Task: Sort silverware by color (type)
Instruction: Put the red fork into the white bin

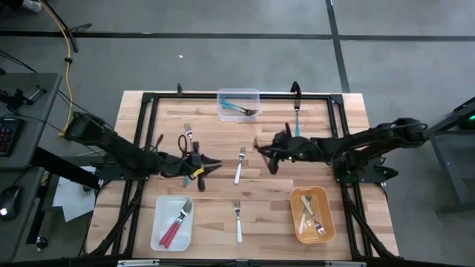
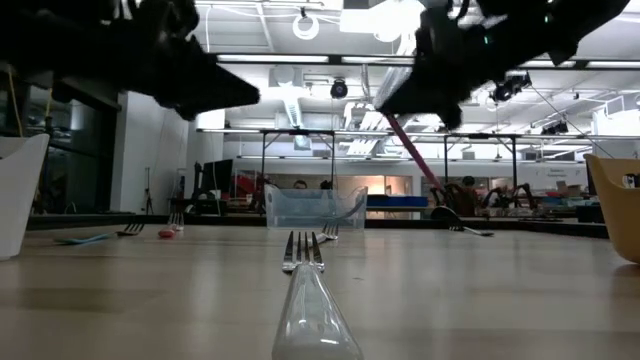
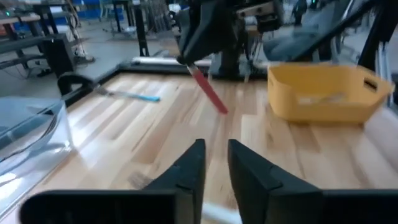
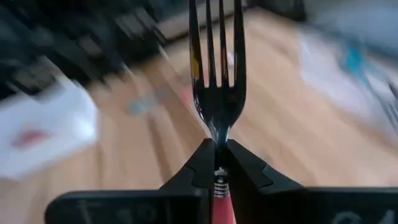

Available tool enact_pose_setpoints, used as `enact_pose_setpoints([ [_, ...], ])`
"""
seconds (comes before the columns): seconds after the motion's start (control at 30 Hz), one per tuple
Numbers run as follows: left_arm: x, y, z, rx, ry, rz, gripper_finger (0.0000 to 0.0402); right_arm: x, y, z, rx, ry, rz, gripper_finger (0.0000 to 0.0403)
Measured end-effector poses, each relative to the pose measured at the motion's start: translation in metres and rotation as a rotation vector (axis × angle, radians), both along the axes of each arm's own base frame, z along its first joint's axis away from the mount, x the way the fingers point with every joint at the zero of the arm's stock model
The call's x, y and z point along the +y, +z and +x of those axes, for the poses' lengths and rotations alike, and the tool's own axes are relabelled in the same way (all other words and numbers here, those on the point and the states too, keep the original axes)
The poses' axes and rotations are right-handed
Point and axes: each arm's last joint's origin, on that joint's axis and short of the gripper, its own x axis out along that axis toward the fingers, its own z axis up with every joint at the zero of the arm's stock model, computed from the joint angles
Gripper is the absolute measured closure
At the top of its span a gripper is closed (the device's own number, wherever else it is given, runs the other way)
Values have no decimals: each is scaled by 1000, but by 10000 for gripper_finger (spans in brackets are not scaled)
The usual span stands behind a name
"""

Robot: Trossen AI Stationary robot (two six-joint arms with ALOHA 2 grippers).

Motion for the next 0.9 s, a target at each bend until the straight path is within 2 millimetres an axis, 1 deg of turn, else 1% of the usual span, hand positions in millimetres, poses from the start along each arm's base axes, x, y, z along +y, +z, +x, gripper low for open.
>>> enact_pose_setpoints([
  [0.1, -6, 6, 18, -40, 1, 6, 311, 9, 15, 4, -150, 25, -62, 386],
  [0.2, -12, 12, 40, -44, 23, 63, 280, 19, 26, 5, -246, 26, -123, 387],
  [0.33, -15, 21, 68, -59, 98, 131, 243, 30, 32, 4, -307, 10, -183, 387],
  [0.47, -12, 25, 90, -65, 154, 148, 217, 40, 36, 3, -347, -10, -228, 388],
  [0.57, -8, 28, 103, -76, 175, 142, 205, 44, 39, 2, -364, -5, -241, 388],
  [0.67, -4, 33, 115, -105, 157, 114, 200, 46, 40, 1, -372, -14, -261, 388],
  [0.77, 1, 39, 124, -127, 155, 102, 200, 45, 41, 1, -372, -23, -275, 388],
  [0.9, 6, 45, 130, -152, 119, 75, 204, 45, 43, 1, -387, -25, -292, 388],
])
